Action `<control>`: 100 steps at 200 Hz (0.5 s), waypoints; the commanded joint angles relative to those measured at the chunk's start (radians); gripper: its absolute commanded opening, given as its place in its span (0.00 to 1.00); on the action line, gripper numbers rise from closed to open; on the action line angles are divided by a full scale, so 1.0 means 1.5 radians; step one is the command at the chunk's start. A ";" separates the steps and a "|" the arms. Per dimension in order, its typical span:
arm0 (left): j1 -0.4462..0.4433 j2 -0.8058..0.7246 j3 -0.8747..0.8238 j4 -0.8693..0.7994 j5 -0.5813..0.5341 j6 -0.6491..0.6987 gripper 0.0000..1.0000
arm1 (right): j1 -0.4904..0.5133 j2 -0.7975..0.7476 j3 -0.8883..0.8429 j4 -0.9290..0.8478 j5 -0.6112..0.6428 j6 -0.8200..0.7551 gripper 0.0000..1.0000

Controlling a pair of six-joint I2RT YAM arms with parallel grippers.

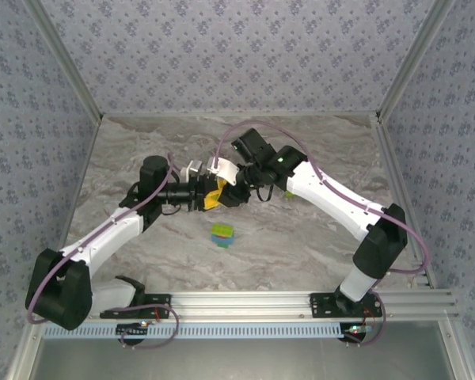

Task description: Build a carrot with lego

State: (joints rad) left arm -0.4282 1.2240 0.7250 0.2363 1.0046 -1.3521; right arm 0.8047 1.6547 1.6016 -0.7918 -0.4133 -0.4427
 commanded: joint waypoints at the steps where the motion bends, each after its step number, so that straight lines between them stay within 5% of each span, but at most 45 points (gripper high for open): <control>1: -0.013 -0.024 0.009 0.021 0.009 -0.009 0.39 | -0.003 -0.016 0.005 -0.004 -0.011 -0.015 0.33; 100: -0.016 -0.047 0.012 -0.010 0.010 0.004 0.15 | -0.014 -0.021 0.004 -0.026 -0.019 -0.026 0.35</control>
State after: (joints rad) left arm -0.4408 1.1934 0.7235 0.2119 0.9794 -1.3441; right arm 0.7918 1.6413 1.6016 -0.8055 -0.4442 -0.4580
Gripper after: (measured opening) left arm 0.232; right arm 0.340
